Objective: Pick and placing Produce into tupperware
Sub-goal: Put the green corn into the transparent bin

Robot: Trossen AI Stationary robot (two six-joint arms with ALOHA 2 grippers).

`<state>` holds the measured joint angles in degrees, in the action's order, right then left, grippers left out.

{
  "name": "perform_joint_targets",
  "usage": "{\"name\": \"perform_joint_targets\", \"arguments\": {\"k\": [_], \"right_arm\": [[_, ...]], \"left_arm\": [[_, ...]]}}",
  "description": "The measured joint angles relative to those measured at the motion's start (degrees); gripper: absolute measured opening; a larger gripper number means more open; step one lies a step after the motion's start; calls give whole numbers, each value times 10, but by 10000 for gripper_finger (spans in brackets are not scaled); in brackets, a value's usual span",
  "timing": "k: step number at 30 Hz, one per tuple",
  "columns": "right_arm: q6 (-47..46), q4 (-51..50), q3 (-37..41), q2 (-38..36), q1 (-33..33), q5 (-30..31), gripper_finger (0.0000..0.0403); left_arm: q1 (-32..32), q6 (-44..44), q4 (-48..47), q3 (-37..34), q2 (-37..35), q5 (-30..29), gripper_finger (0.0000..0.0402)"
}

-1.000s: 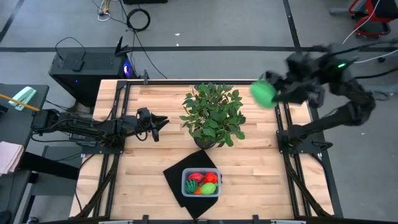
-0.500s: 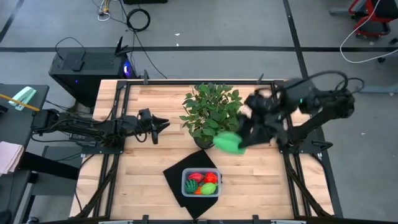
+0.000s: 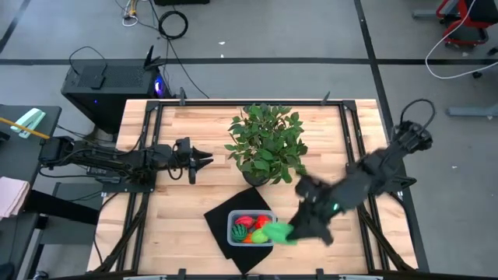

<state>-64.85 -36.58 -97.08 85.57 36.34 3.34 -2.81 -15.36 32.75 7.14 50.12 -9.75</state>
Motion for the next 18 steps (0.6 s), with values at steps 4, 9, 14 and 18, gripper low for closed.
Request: {"name": "perform_joint_targets", "arguments": {"k": [4,9,14,18], "right_arm": [[-16,-12,0,44,22,10,192],[-27,-55,0,85,40,14,192],[-32,-105,0,118,57,54,193],[-38,-143,0,139,64,145,193]], "left_arm": [[0,2,0,0,0,2,107],[0,2,0,0,0,2,107],[0,2,0,0,0,2,107],[0,1,0,0,0,2,107]]}}
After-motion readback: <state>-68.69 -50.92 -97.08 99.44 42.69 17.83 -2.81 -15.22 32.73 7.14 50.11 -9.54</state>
